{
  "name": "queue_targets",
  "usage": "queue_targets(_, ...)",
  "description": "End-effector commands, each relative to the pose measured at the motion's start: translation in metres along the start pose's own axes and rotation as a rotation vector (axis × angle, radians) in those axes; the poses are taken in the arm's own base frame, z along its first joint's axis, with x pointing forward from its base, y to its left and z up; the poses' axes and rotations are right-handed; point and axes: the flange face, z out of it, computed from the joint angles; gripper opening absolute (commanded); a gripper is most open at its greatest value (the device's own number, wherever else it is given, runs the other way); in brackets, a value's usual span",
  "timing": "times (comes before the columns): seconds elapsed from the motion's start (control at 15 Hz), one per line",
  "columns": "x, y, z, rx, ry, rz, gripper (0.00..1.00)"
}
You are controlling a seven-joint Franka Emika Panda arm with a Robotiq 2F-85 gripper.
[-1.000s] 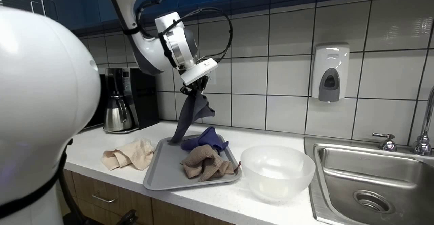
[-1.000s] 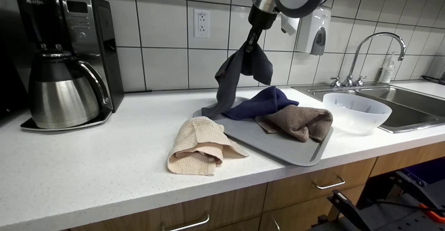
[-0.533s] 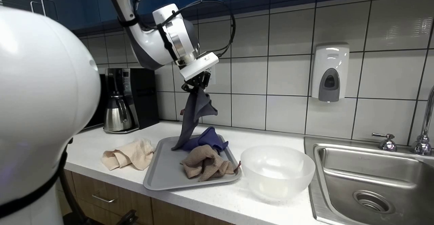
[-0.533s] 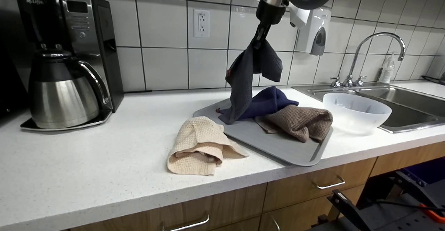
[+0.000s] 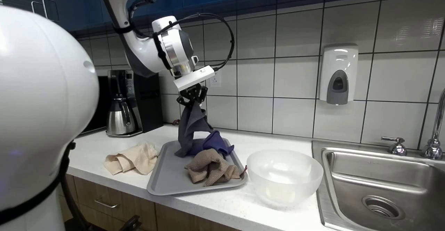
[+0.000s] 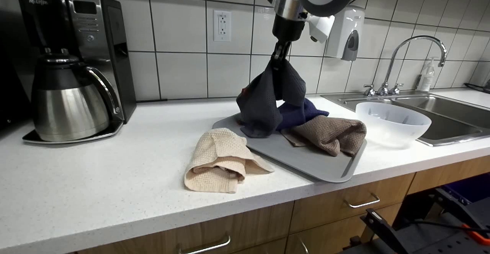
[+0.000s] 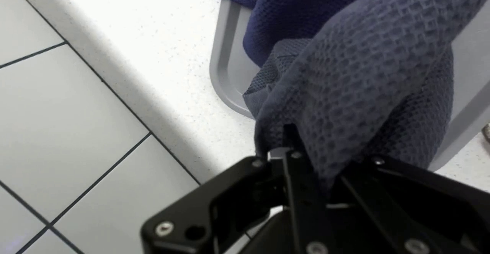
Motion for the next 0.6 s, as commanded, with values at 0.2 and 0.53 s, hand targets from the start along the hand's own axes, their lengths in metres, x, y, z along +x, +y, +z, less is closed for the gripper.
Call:
queue_targets(0.2, 0.011, -0.006, 0.022, 0.079, -0.075, 0.004, 0.01)
queue_targets(0.53, 0.012, -0.009, 0.044, 0.135, -0.147, -0.004, 0.01)
